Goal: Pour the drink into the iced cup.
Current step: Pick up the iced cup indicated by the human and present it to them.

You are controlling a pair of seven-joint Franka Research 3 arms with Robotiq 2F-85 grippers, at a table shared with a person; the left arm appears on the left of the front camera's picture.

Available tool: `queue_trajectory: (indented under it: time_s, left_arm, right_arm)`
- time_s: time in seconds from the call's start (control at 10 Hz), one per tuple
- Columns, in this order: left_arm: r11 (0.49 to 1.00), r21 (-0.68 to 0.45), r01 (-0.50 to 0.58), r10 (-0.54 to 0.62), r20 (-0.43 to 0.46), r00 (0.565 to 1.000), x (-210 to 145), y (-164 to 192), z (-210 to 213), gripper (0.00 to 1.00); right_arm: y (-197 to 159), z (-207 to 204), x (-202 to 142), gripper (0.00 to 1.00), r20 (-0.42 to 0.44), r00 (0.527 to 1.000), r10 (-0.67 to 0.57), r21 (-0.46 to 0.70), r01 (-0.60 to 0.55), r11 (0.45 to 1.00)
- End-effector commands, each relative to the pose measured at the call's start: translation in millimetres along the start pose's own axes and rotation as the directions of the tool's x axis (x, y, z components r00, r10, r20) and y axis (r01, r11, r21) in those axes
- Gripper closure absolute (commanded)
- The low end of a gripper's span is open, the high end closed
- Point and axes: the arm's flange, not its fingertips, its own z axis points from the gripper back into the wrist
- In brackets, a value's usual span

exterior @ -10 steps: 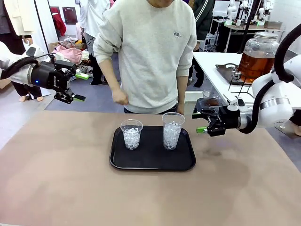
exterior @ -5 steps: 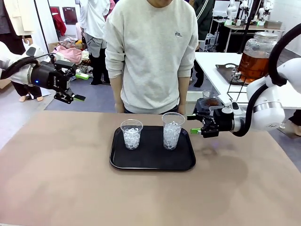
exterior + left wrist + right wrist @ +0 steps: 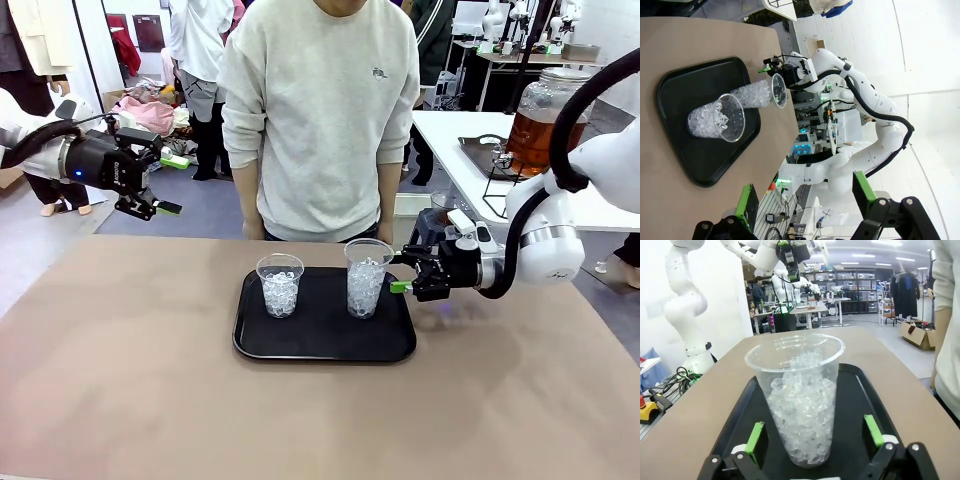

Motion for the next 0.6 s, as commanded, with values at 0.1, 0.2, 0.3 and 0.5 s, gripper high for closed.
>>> queue_trajectory:
  time_s: [0.1, 0.2, 0.3, 0.5]
  left_arm:
    - [1.0, 0.002, -0.007, 0.007, 0.005, 1.0, 0, -2, 0, 0.0]
    - [1.0, 0.002, -0.007, 0.007, 0.005, 1.0, 0, -2, 0, 0.0]
    - [1.0, 0.002, -0.007, 0.007, 0.005, 1.0, 0, -2, 0, 0.0]
    - [1.0, 0.002, -0.007, 0.007, 0.005, 1.0, 0, -2, 0, 0.0]
  right_arm:
    - [-4, -11, -6, 0.0, 0.003, 0.999, 0.033, -0.014, -0.033, 0.999]
    - [0, -12, -7, 0.0, -0.001, 0.999, 0.041, -0.016, -0.041, 0.999]
    - [4, -12, -6, 0.0, 0.004, 0.999, 0.047, -0.017, -0.047, 0.999]
    - [13, -13, -7, 0.0, 0.008, 0.998, 0.061, -0.032, -0.061, 0.998]
